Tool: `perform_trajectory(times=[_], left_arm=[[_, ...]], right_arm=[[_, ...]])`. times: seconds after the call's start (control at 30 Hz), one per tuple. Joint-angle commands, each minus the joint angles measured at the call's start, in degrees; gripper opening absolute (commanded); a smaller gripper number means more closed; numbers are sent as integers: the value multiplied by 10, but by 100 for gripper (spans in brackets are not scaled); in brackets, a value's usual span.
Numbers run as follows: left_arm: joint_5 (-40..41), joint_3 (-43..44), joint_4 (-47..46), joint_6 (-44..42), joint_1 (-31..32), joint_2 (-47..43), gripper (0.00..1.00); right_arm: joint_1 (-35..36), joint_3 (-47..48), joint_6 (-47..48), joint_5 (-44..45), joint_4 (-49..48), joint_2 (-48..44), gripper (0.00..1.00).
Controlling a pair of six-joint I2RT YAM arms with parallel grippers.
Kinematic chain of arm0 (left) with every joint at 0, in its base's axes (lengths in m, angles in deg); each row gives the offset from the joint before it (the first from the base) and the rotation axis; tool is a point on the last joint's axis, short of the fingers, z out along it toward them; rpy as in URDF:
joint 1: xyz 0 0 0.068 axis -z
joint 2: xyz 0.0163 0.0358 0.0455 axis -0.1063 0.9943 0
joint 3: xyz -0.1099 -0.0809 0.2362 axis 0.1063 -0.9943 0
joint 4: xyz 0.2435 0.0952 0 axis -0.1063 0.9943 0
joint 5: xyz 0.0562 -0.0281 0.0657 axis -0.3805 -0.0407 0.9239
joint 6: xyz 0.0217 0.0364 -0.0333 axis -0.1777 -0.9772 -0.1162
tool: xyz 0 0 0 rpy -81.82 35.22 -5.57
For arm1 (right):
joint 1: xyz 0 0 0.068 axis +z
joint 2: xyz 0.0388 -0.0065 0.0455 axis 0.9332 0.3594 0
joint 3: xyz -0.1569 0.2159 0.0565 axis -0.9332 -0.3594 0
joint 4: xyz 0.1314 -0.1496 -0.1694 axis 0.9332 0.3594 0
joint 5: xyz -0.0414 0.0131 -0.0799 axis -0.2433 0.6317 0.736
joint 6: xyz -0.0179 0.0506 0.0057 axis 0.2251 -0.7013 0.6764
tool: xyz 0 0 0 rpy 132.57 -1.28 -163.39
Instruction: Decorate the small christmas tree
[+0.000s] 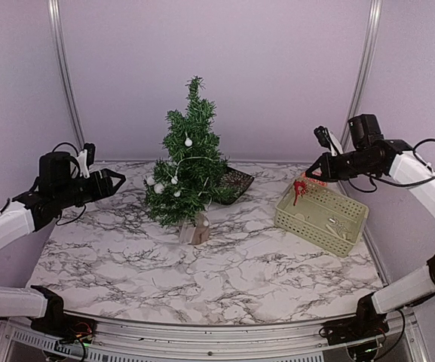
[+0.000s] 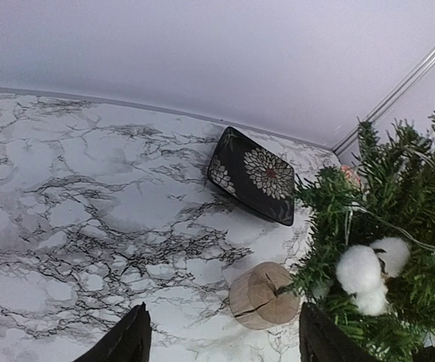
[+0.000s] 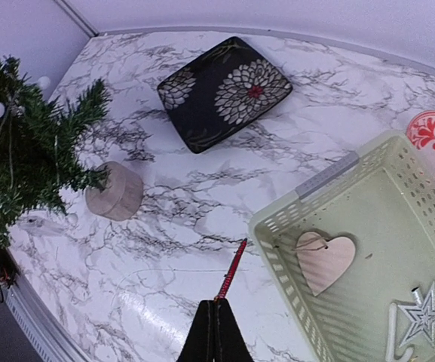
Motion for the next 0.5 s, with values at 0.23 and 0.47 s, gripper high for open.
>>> perform_trajectory(times=[0.23, 0.47], left_arm=[[-79, -81, 13, -54, 71, -200, 66], [-47, -88, 69, -78, 160, -242, 62]], right_arm=[[77, -30, 28, -127, 10, -104, 0], [164, -60, 28, -136, -7, -136, 0]])
